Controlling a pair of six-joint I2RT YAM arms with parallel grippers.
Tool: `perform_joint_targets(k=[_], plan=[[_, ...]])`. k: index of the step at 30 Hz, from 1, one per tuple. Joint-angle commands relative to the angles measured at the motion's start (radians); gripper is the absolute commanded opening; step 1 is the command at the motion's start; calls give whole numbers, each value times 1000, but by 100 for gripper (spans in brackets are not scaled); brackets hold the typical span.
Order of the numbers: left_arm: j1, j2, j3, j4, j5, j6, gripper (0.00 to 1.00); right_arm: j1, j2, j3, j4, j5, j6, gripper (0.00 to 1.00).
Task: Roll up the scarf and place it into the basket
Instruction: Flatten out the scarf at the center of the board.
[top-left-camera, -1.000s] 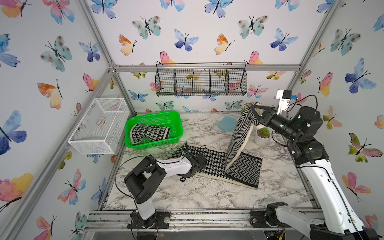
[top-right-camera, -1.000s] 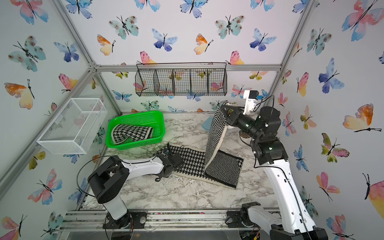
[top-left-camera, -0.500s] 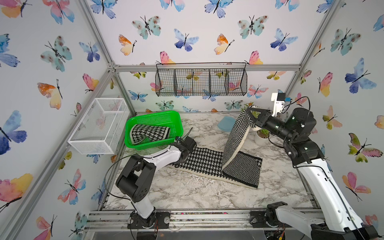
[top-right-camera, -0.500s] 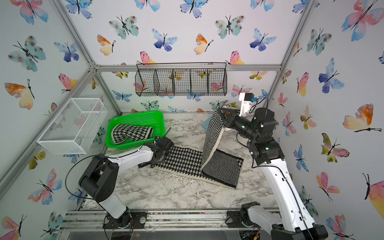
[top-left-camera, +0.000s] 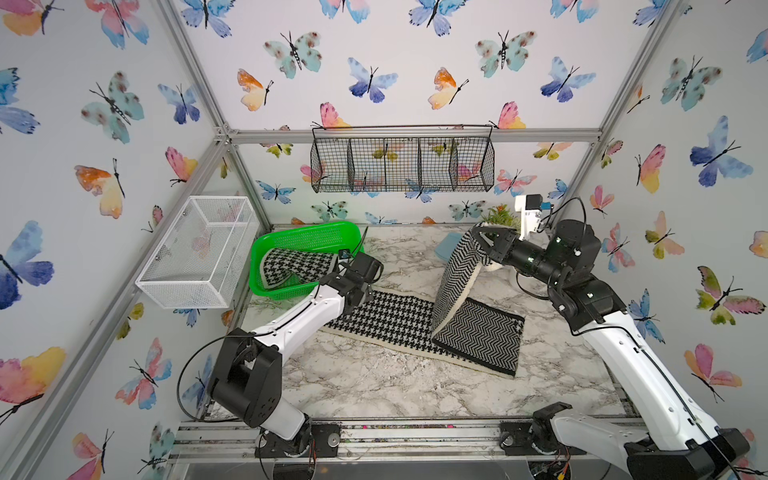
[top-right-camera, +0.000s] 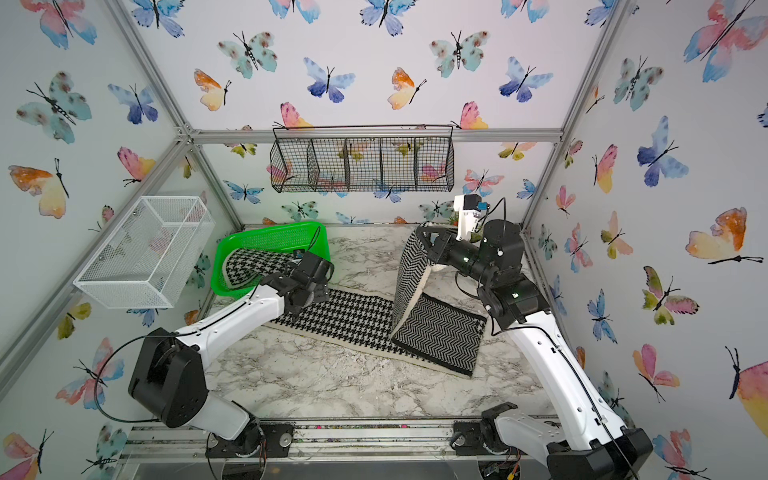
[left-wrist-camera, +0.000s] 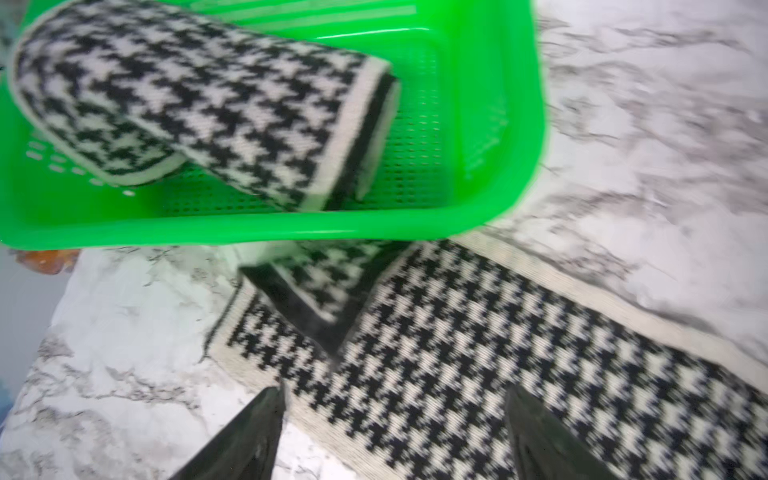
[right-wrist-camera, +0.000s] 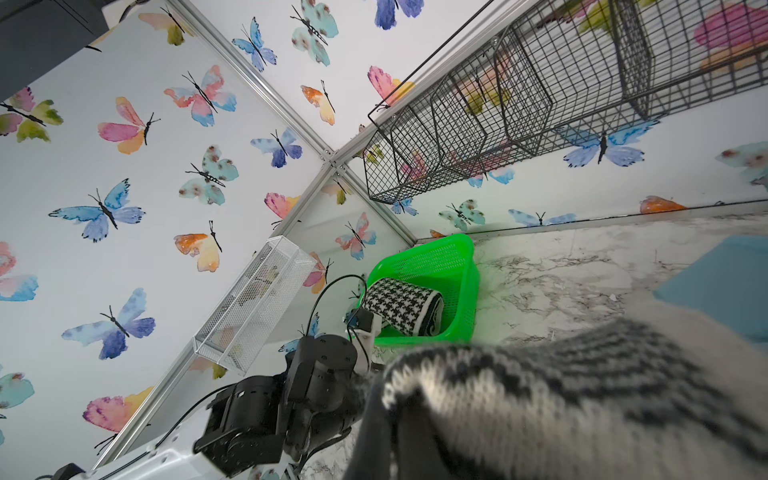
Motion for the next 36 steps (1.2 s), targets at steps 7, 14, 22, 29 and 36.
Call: perform_joint_targets(k=[7, 14, 22, 29, 36], plan=[[-226, 316, 56, 4, -7, -116, 89, 19, 9, 73, 32, 40, -31, 2], [-260, 429, 99, 12, 13, -132, 89, 19, 3, 134, -16, 68, -58, 2], [-349, 488, 97, -13, 43, -195, 88, 20, 34, 233, -79, 104, -106, 3], [-429, 420, 36, -13, 79, -283, 88, 19, 61, 346, -187, 170, -181, 4], [-489, 350, -15, -27, 84, -366, 89, 19, 110, 509, -302, 220, -249, 5]])
